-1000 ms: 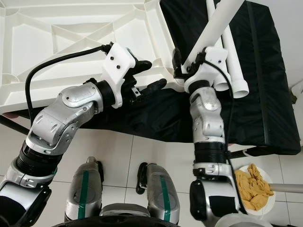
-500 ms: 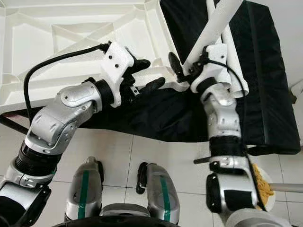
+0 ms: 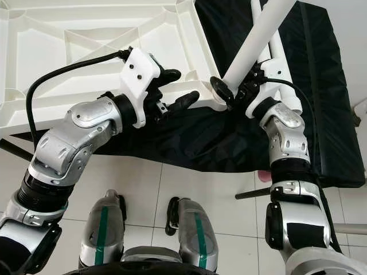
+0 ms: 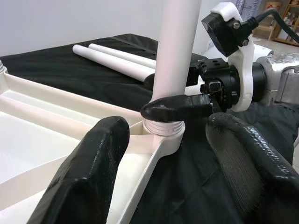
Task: Building children table
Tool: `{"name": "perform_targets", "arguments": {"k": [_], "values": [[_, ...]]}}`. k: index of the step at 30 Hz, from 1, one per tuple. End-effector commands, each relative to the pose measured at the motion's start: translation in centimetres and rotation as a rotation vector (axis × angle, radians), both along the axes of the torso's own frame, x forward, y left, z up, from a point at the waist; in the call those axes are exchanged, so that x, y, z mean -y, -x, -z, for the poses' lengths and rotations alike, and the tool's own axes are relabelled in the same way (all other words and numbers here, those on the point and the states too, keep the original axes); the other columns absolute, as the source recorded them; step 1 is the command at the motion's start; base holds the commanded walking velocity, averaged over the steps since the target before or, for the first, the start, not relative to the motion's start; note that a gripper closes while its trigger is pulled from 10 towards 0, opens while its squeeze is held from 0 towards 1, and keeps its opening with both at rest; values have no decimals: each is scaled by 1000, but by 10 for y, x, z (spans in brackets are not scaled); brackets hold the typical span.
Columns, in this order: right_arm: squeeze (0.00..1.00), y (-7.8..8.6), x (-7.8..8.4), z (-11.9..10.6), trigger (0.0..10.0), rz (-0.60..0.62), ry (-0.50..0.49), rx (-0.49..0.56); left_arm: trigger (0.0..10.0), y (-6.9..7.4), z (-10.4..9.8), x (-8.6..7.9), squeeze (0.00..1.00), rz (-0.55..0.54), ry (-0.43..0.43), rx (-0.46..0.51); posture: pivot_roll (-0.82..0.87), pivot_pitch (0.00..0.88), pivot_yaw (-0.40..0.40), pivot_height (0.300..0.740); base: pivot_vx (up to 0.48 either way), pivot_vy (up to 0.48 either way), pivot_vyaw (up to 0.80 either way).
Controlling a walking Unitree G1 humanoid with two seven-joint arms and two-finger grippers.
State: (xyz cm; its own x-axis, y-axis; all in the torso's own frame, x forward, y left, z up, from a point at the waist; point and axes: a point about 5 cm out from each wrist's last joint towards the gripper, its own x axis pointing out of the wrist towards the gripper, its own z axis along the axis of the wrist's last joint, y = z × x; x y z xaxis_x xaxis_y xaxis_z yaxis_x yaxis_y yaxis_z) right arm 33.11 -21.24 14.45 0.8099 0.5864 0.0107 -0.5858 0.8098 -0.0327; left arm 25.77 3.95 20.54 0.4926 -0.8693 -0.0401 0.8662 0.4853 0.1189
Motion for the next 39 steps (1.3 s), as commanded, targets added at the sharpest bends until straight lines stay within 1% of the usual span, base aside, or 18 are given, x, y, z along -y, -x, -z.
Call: {"name": "perform_targets", "arguments": {"k": [1,4,15,16,19,20,31,32,35,38,39], "values": [[0,0,5,-1,10000,-6,1,6,10000,1,-1,2,0,25,-1,0,110,58,-90,740,0,0,0],[0,-5,2,2,10000,-17,-19,13,10000,1,-1,3,0,31,-4,-3,113,61,-88,740,0,0,0],[0,-11,-3,5,10000,17,-22,26,10000,2,-1,3,0,32,-6,-1,120,56,-89,740,0,0,0],[0,-12,-2,6,314,32,-27,30,10000,2,-2,3,0,32,-5,0,123,55,-92,740,0,0,0],[0,-13,-2,6,314,43,-32,32,10000,3,-2,4,0,31,-5,0,123,55,-92,740,0,0,0],[0,-13,-2,8,0,40,-34,29,10000,3,-2,4,0,31,-5,1,126,54,-94,740,0,0,0],[0,-9,-2,15,0,6,-34,11,10000,4,-1,4,0,31,-5,-2,123,48,-97,740,0,0,0],[0,-8,-4,16,10000,8,-35,7,10000,4,-1,4,0,34,-5,-4,120,45,-98,740,0,0,0],[0,-7,-6,17,10000,7,-39,7,10000,5,0,5,0,37,-4,-5,119,42,-100,740,0,0,0],[0,-6,-8,17,10000,26,-55,14,10000,5,0,5,0,41,-4,-6,116,41,-101,740,0,0,0],[0,-6,-9,16,10000,51,-67,26,10000,5,0,5,0,42,-4,-6,116,40,-103,740,0,0,0]]}}
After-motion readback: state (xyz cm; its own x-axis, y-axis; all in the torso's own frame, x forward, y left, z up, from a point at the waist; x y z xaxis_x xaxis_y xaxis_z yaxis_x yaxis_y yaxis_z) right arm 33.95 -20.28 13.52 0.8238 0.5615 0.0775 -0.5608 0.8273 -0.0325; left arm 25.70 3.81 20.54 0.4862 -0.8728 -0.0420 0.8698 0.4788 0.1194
